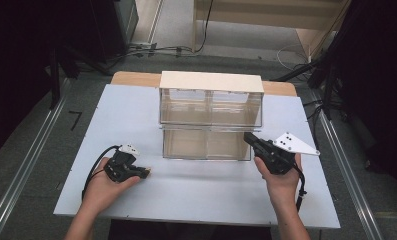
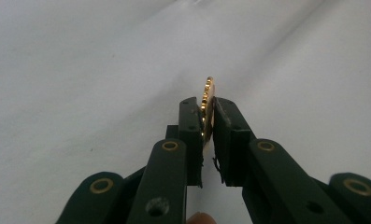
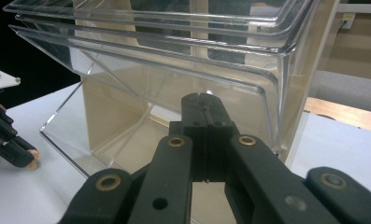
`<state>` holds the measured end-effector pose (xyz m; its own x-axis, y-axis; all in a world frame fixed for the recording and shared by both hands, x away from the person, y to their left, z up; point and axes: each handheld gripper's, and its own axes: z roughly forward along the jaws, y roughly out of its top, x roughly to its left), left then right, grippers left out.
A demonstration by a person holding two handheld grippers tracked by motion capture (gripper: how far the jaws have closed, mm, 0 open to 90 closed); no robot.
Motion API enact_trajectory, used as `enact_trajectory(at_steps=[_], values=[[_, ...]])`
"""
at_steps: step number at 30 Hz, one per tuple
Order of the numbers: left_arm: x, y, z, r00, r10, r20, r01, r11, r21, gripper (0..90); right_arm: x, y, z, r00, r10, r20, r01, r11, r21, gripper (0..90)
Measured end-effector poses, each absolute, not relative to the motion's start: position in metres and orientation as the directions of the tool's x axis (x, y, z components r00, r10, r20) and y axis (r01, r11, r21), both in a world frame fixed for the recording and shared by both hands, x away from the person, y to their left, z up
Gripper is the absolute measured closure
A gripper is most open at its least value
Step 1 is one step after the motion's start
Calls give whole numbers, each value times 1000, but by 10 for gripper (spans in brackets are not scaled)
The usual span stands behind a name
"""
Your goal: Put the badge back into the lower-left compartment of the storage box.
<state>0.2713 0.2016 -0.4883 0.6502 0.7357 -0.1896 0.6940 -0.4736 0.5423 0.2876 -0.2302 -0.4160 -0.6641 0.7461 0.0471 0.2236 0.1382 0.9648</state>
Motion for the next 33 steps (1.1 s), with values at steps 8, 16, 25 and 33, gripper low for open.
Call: enact_trajectory(at_steps=[8,16,25,33], values=[[270,196,-484,666,725,-176,668,-476,571,837,288,-230,-416,-665,745,44,222,141,965,872],[266,192,-475,683,706,-188,641,-456,617,837,288,-231,-416,-665,745,43,221,142,965,872],[261,189,-462,705,683,-193,603,-433,671,838,288,-231,-416,-664,746,43,221,141,965,872],[257,187,-454,713,674,-192,560,-383,734,838,288,-231,-417,-663,747,47,226,140,964,872]])
